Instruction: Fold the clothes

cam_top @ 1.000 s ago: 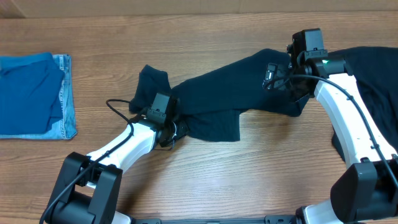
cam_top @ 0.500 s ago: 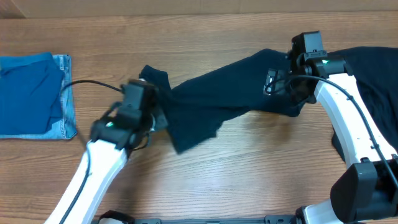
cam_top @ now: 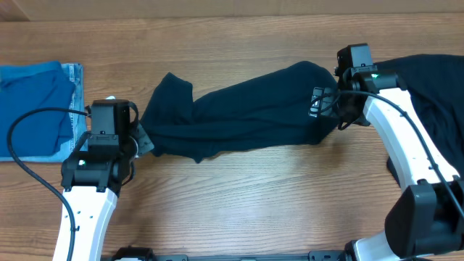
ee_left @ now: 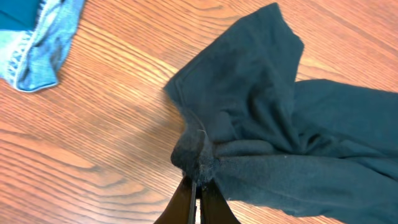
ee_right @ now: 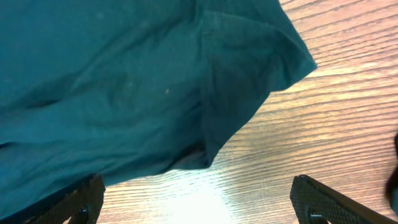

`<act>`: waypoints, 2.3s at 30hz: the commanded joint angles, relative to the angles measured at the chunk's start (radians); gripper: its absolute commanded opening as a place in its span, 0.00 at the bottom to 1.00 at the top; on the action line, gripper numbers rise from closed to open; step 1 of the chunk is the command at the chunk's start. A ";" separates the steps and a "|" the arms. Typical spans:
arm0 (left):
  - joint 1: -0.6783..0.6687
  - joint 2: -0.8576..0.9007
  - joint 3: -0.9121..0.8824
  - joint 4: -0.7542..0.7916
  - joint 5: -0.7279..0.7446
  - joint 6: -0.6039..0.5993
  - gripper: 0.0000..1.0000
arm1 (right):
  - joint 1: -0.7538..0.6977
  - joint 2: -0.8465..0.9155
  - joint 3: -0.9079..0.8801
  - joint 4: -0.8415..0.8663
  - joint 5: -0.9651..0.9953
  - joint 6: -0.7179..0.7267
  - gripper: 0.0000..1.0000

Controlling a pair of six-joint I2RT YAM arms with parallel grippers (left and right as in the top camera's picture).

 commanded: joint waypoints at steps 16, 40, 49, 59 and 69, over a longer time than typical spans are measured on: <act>0.031 -0.010 0.016 -0.008 -0.022 0.034 0.04 | -0.029 0.253 -0.043 0.288 0.097 0.002 0.63; 0.030 -0.010 0.016 -0.018 -0.021 0.034 0.04 | -0.029 0.304 0.035 0.264 0.119 0.002 0.10; 0.030 -0.010 0.016 -0.024 -0.022 0.035 0.04 | -0.029 0.210 0.045 0.256 0.153 0.001 0.14; 0.030 -0.010 0.016 -0.024 -0.022 0.035 0.04 | -0.029 0.210 0.046 0.230 0.190 0.002 0.04; 0.031 -0.013 0.068 -0.029 0.000 0.089 0.04 | -0.029 0.008 0.171 0.062 0.178 0.005 0.04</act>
